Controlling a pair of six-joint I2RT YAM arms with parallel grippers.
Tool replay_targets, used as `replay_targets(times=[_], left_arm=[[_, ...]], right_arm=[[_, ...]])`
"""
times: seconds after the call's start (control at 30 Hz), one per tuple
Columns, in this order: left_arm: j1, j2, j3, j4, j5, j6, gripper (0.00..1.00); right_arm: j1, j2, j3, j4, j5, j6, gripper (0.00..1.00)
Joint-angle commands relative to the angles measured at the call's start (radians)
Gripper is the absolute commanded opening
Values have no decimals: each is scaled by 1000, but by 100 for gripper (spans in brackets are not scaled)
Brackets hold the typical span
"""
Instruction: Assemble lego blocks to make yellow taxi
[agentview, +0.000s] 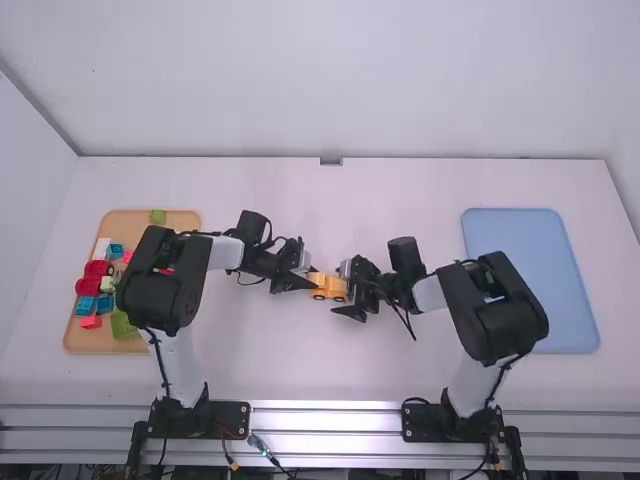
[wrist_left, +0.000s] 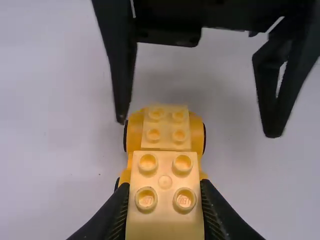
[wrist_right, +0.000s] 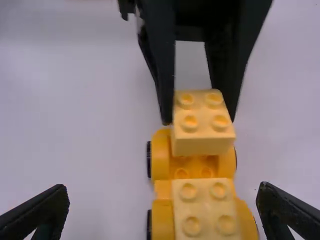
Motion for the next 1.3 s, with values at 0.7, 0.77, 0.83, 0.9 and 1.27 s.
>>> replay_targets(times=[0.7, 0.77, 0.83, 0.9, 1.27], left_arm=[[-61, 10, 11, 29, -56, -3, 3], [-61, 10, 11, 29, -76, -4, 2], [-62, 10, 11, 28, -87, -7, 2], [-65, 10, 11, 23, -90, -7, 2], [-74, 10, 11, 66, -101, -69, 2]], right_arm=[[-16, 170, 98, 2, -47, -40, 63], [-16, 170, 98, -5, -45, -53, 61], [-16, 170, 98, -9, -36, -55, 59], [-14, 170, 98, -8, -19, -55, 56], [-16, 170, 101, -35, -14, -77, 47]])
